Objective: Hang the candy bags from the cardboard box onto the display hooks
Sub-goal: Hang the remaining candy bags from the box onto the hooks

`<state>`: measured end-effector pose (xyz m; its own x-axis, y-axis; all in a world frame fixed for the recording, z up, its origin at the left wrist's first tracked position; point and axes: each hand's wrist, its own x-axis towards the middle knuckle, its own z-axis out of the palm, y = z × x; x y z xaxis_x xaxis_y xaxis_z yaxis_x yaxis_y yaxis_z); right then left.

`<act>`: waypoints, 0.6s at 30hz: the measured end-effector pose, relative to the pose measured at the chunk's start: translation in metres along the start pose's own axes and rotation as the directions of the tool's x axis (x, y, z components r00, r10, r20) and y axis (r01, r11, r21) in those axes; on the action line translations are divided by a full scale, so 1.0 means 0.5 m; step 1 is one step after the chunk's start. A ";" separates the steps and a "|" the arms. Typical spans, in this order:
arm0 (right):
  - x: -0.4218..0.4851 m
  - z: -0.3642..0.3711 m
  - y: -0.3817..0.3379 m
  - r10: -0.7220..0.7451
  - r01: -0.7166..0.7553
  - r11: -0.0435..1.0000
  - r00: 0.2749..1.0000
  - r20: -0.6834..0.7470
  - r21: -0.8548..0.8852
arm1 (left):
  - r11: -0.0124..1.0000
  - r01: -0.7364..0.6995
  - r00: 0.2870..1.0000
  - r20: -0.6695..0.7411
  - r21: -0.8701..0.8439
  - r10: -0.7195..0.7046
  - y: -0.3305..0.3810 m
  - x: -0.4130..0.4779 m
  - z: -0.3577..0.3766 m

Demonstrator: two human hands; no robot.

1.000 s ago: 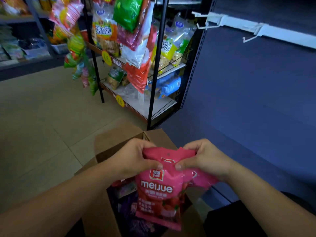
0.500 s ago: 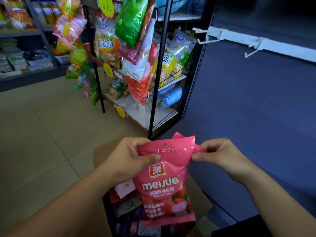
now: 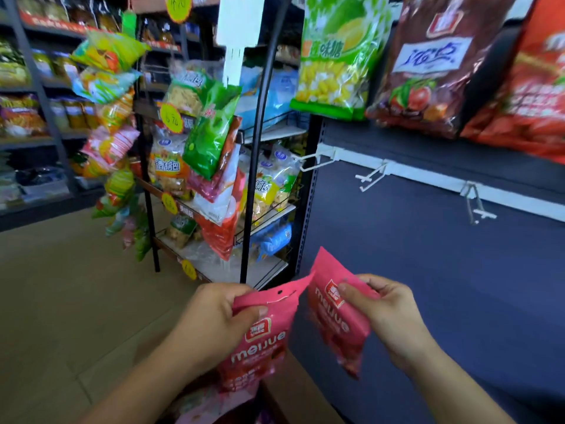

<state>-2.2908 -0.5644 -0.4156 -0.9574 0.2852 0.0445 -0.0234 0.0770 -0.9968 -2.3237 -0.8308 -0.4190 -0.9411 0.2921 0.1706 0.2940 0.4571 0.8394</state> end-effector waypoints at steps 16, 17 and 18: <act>0.044 -0.068 -0.319 -0.249 0.240 0.926 0.969 0.008 -0.292 | 0.881 -0.340 0.934 0.012 0.329 0.356 0.282 0.118 -0.077; 0.044 -0.071 -0.329 -0.265 0.254 0.920 0.964 0.002 -0.300 | 0.873 -0.362 0.925 0.009 0.327 0.380 0.293 0.123 -0.078; 0.046 -0.076 -0.336 -0.283 0.267 0.911 0.959 -0.007 -0.313 | 0.865 -0.377 0.918 0.009 0.330 0.397 0.299 0.130 -0.077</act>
<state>-2.2978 -0.5348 -0.2449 -0.9097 0.2581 0.3253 -0.1867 0.4455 -0.8756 -2.3472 -0.7758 -0.2623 -0.7455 0.4571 0.4850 0.6647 0.5623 0.4919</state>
